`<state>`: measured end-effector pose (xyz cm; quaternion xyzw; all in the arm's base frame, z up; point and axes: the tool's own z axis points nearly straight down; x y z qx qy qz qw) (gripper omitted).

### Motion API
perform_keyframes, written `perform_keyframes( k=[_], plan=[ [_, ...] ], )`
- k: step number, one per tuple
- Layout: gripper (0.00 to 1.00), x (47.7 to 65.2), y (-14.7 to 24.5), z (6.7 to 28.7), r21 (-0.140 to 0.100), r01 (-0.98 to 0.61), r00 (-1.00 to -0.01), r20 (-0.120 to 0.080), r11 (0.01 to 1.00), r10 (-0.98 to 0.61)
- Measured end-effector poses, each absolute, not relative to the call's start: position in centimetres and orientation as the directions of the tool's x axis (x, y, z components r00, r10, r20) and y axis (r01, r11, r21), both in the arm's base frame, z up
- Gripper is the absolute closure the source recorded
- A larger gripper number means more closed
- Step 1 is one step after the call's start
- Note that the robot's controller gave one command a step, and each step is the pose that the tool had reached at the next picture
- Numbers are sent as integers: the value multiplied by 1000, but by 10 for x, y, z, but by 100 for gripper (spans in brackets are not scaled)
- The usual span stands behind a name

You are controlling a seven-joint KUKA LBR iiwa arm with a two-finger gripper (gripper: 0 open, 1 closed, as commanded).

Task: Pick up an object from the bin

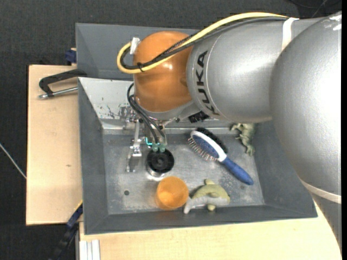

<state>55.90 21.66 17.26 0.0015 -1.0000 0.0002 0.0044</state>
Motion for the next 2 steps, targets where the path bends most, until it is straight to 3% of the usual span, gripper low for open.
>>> perform_keyframes(
  k=[1,2],
  plan=[
    [0,547,146,71,5,34,-999,-5,999,34],
    [0,520,73,84,-3,-40,-999,2,999,-40]
  ],
)
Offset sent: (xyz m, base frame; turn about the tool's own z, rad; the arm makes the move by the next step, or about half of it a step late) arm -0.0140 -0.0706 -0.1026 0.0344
